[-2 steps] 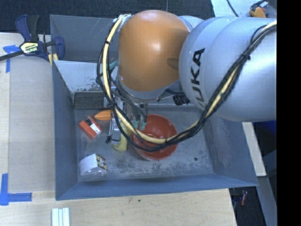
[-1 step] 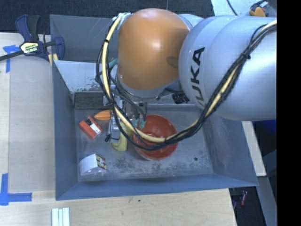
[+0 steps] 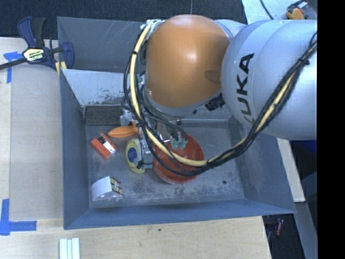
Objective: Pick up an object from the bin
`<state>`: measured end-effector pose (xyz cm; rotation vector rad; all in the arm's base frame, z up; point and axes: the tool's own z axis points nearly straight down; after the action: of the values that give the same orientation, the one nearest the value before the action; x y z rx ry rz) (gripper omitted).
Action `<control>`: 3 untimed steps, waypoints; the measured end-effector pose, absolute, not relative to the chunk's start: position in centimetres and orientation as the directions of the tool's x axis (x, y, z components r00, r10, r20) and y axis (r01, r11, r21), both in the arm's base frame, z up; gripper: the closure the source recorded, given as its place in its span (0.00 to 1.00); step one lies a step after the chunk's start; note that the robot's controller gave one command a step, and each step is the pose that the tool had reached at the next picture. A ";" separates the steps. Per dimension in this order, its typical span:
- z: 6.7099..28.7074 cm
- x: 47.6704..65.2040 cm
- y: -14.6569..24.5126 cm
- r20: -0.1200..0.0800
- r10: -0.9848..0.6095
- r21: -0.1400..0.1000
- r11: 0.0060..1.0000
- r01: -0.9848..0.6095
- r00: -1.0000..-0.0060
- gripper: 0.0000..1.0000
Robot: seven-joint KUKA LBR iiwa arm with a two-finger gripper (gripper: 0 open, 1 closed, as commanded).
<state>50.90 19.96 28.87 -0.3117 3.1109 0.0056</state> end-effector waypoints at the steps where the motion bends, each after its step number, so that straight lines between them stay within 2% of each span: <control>1: 23.3 54.5 22.7 -0.004 0.011 0.001 1.000 0.011 -1.000 0.00; 2: 24.1 56.6 23.4 -0.021 -0.170 0.004 0.985 -0.170 -0.985 0.00; 3: 19.6 57.6 23.7 -0.007 0.007 0.003 1.000 0.007 -1.000 0.00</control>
Offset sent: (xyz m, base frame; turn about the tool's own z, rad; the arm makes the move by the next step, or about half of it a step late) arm 0.0552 0.0340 -0.0485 0.0294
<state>57.64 23.69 19.58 0.0111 3.1349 0.0045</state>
